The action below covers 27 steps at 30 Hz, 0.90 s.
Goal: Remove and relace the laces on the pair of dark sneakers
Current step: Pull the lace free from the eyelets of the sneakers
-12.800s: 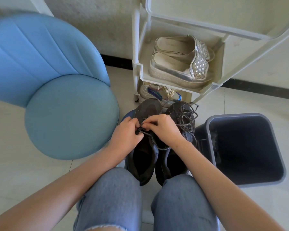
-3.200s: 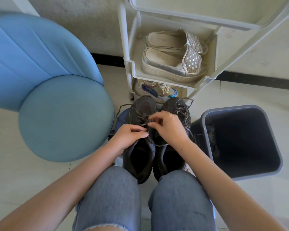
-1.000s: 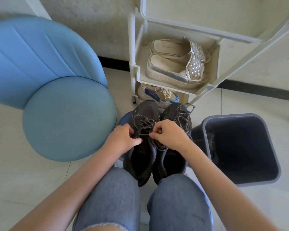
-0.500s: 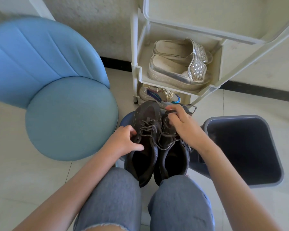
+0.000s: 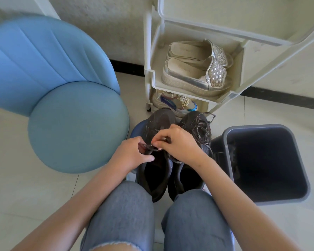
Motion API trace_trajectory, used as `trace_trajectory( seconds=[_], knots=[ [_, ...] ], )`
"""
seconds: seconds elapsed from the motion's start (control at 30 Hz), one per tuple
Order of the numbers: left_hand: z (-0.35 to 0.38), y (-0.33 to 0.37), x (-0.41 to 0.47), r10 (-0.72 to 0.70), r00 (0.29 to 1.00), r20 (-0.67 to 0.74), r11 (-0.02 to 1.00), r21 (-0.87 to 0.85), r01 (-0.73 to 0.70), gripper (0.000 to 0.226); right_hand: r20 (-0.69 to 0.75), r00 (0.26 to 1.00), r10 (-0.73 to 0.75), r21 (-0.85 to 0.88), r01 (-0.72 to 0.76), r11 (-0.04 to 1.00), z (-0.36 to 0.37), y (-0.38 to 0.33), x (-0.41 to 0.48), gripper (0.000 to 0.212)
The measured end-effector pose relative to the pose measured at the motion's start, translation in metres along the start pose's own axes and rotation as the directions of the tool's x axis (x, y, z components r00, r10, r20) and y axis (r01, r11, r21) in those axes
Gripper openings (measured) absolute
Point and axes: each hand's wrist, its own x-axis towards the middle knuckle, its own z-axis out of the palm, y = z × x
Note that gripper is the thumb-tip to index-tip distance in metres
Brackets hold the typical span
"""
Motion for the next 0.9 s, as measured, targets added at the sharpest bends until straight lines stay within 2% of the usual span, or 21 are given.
trace_trajectory(
  seconds=[0.1,0.17,0.23,0.27,0.33,0.37,0.43,0.5,0.57,0.6,0.63,0.7,0.77,0.83,0.87,0.9],
  knots=[
    [-0.001,0.001,-0.002,-0.001,1.0,0.013,1.0,-0.026,0.001,0.032,0.02,1.0,0.004,-0.053,-0.002,0.999,0.004,0.01,0.002,0.012],
    [0.0,0.001,-0.002,0.004,1.0,0.026,0.999,-0.045,-0.003,0.032,-0.01,1.0,0.009,0.028,-0.009,1.0,0.005,0.014,0.006,0.011],
    [0.0,0.0,-0.002,-0.004,0.999,0.037,0.998,-0.067,0.006,0.031,-0.193,0.978,0.083,0.161,-0.052,0.986,-0.002,0.018,0.012,0.012],
    [0.0,-0.001,-0.002,-0.007,0.999,0.041,0.998,-0.068,0.01,0.032,-0.339,0.93,0.141,0.233,-0.063,0.97,-0.008,0.021,0.015,0.013],
    [0.0,-0.002,-0.002,-0.006,0.999,0.041,0.997,-0.071,0.009,0.034,-0.585,0.778,0.227,0.319,-0.037,0.947,-0.028,0.026,0.021,0.015],
    [0.0,-0.002,-0.002,-0.008,0.999,0.04,0.997,-0.074,0.011,0.035,-0.642,0.729,0.239,0.344,-0.005,0.939,-0.037,0.025,0.022,0.015],
    [0.0,0.0,-0.003,-0.017,0.999,0.032,0.997,-0.073,0.019,0.035,-0.658,0.718,0.226,0.42,0.101,0.902,-0.046,0.019,0.023,0.012],
    [-0.001,0.0,-0.005,-0.037,0.999,0.021,0.998,-0.056,0.038,0.032,-0.564,0.806,0.18,0.473,0.137,0.871,-0.044,0.009,0.022,0.011],
    [-0.002,0.001,-0.008,-0.058,0.998,0.04,0.998,-0.035,0.059,0.029,-0.345,0.934,0.09,0.406,0.062,0.912,-0.033,0.005,0.021,0.009],
    [-0.003,0.001,-0.008,-0.064,0.996,0.061,0.997,-0.047,0.067,0.028,-0.225,0.973,0.052,0.34,0.028,0.94,-0.026,0.005,0.019,0.01],
    [-0.004,0.001,-0.008,-0.075,0.994,0.078,0.992,-0.101,0.082,0.027,-0.128,0.992,0.023,0.3,0.016,0.954,-0.019,0.006,0.018,0.01],
    [-0.004,0.002,-0.007,-0.104,0.991,0.083,0.935,-0.331,0.126,0.029,-0.007,1.0,-0.024,0.327,0.025,0.945,-0.011,0.01,0.014,0.011],
    [-0.008,0.004,-0.005,-0.131,0.989,0.065,0.77,-0.622,0.142,0.029,0.061,0.997,-0.053,0.351,0.028,0.936,-0.01,0.013,0.011,0.01],
    [-0.013,0.007,-0.003,-0.15,0.987,0.062,0.479,-0.868,0.127,0.026,0.091,0.995,-0.043,0.348,0.009,0.938,-0.013,0.019,0.011,0.01],
    [-0.015,0.008,-0.001,-0.149,0.987,0.057,0.366,-0.924,0.109,0.024,0.099,0.995,-0.033,0.339,-0.002,0.941,-0.015,0.021,0.011,0.009],
    [-0.016,0.01,0.0,-0.139,0.989,0.045,0.319,-0.944,0.088,0.021,0.107,0.994,-0.027,0.33,-0.01,0.944,-0.017,0.022,0.011,0.01]
  ],
)
